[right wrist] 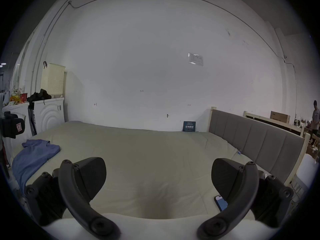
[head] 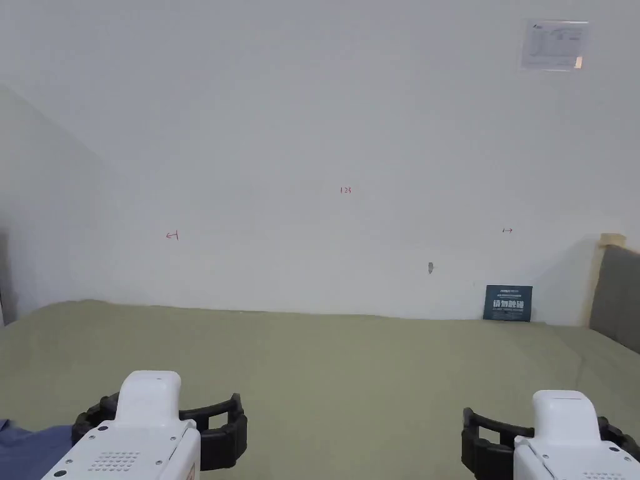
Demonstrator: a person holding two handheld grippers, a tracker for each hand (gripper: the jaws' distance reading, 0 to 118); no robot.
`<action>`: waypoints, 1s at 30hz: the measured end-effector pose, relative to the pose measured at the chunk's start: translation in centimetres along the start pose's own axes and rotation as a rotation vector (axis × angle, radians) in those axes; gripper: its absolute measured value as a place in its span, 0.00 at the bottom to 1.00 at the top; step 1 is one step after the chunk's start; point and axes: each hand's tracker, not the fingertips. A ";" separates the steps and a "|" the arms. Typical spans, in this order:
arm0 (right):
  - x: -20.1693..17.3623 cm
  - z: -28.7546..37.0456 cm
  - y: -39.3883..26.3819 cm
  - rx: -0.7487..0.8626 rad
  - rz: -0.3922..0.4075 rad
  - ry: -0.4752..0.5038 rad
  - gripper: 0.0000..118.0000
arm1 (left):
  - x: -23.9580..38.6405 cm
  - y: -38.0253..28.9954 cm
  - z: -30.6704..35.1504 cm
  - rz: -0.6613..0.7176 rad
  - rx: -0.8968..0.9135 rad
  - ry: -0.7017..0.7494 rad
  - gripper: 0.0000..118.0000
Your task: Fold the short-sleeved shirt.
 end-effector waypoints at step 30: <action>-0.2 0.9 0.1 -0.003 0.018 -0.004 1.00 | 0.5 -0.2 0.4 -0.046 0.021 0.003 1.00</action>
